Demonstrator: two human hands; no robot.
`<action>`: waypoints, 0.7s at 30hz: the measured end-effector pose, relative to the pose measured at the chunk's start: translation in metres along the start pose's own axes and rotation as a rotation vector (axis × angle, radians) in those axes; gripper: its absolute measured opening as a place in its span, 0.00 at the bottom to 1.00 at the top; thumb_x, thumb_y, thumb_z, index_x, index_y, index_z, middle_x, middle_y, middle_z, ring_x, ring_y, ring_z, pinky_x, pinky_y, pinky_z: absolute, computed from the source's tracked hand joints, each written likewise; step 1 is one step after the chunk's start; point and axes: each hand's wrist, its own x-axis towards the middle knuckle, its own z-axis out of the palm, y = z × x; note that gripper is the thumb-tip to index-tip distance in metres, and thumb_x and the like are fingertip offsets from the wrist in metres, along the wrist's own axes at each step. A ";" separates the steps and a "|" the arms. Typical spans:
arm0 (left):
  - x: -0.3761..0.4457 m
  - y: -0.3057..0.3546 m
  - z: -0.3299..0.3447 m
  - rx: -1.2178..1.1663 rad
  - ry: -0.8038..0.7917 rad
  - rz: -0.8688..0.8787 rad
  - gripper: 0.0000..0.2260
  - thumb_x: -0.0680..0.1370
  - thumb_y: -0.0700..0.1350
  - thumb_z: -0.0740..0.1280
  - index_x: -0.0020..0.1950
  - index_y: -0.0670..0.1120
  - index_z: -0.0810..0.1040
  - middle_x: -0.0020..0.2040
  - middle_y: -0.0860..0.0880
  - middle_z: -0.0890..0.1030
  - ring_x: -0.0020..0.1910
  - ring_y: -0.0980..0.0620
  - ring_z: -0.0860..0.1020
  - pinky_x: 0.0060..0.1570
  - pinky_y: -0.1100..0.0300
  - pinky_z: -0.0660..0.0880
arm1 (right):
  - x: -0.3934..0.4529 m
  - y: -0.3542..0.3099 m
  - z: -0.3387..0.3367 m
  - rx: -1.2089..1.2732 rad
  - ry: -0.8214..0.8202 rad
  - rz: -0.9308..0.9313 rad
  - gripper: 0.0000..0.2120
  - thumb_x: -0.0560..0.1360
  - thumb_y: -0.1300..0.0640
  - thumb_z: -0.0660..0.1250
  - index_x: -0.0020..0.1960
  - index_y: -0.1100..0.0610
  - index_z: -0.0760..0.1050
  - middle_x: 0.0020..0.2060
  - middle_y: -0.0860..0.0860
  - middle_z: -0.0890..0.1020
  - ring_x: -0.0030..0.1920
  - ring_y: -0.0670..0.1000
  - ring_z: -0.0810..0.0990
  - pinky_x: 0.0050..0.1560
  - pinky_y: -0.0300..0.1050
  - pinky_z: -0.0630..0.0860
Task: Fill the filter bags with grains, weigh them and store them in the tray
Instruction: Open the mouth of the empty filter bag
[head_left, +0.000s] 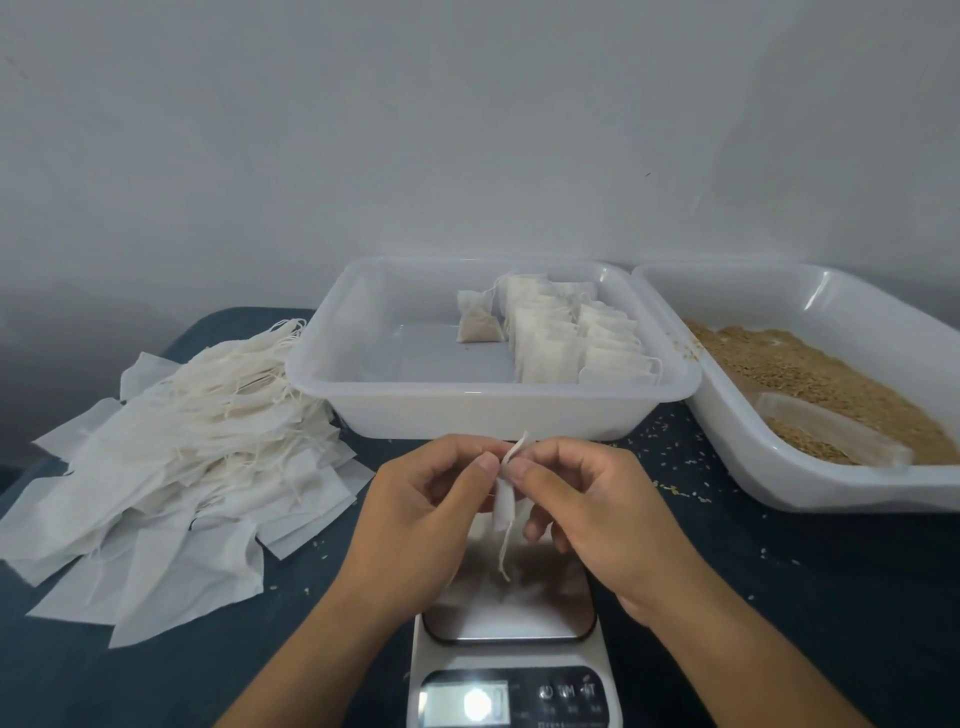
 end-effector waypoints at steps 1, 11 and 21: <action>0.000 0.001 0.000 -0.001 -0.001 0.002 0.11 0.80 0.45 0.65 0.52 0.54 0.87 0.48 0.52 0.88 0.49 0.51 0.86 0.50 0.60 0.82 | 0.000 0.000 0.000 -0.011 0.004 -0.001 0.05 0.79 0.55 0.72 0.46 0.50 0.86 0.39 0.49 0.87 0.30 0.47 0.82 0.27 0.37 0.72; -0.002 -0.001 -0.001 0.122 -0.076 0.072 0.11 0.80 0.43 0.71 0.60 0.56 0.84 0.53 0.57 0.87 0.54 0.56 0.85 0.53 0.66 0.79 | -0.001 -0.001 -0.001 0.011 0.062 -0.028 0.08 0.78 0.57 0.72 0.41 0.52 0.86 0.26 0.40 0.78 0.27 0.44 0.69 0.28 0.33 0.68; -0.005 -0.003 -0.001 0.239 -0.088 0.116 0.15 0.79 0.45 0.73 0.64 0.60 0.82 0.55 0.61 0.85 0.55 0.58 0.84 0.53 0.65 0.79 | -0.001 0.002 0.001 0.024 0.093 -0.077 0.08 0.77 0.60 0.72 0.40 0.56 0.87 0.26 0.42 0.80 0.26 0.38 0.75 0.31 0.28 0.69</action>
